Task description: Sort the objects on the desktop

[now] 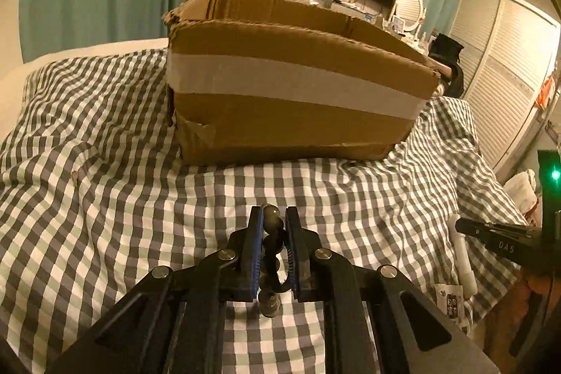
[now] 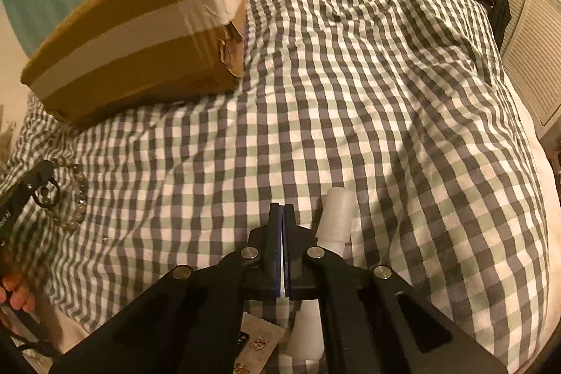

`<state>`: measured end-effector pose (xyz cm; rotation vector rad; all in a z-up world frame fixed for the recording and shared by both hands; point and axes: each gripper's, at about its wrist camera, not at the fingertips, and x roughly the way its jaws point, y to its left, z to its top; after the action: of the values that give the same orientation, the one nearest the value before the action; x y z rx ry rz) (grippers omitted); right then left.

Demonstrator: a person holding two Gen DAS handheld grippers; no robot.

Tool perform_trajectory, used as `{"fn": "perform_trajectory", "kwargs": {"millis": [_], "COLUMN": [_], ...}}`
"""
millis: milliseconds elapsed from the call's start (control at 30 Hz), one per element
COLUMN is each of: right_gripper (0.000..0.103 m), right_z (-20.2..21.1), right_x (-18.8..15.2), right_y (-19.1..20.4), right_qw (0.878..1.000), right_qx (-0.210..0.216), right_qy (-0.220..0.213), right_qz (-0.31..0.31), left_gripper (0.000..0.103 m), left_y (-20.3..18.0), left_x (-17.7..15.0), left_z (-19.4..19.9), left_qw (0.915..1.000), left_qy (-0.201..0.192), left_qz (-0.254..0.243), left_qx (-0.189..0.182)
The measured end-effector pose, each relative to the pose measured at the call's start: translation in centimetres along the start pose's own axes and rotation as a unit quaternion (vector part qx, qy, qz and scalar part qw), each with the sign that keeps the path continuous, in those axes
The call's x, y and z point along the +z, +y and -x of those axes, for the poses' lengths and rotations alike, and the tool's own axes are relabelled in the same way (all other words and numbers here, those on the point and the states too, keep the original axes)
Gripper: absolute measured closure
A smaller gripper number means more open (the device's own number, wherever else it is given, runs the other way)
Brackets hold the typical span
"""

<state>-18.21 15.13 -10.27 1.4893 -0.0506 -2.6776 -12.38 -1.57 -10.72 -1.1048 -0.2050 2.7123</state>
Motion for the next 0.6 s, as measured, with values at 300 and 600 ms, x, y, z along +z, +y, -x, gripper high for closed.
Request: {"fn": "perform_trajectory", "kwargs": {"millis": [300,600], "right_gripper": [0.103,0.069], "right_z": [1.0,-0.6], "right_x": [0.0,-0.7], "right_y": [0.1,-0.1], "right_qw": [1.0,0.999], "right_qx": [0.023,-0.038], "right_qy": [-0.013,0.027], "right_qz": [-0.003,0.005], "left_gripper": [0.091,0.089], "left_y": [-1.0,0.1], "left_x": [-0.2,-1.5], "left_z": [0.6,-2.1], "left_qw": [0.9999,0.9966], "left_qy": [-0.006,0.07], "left_qz": [0.0,0.008], "left_qx": [-0.01,0.042]}}
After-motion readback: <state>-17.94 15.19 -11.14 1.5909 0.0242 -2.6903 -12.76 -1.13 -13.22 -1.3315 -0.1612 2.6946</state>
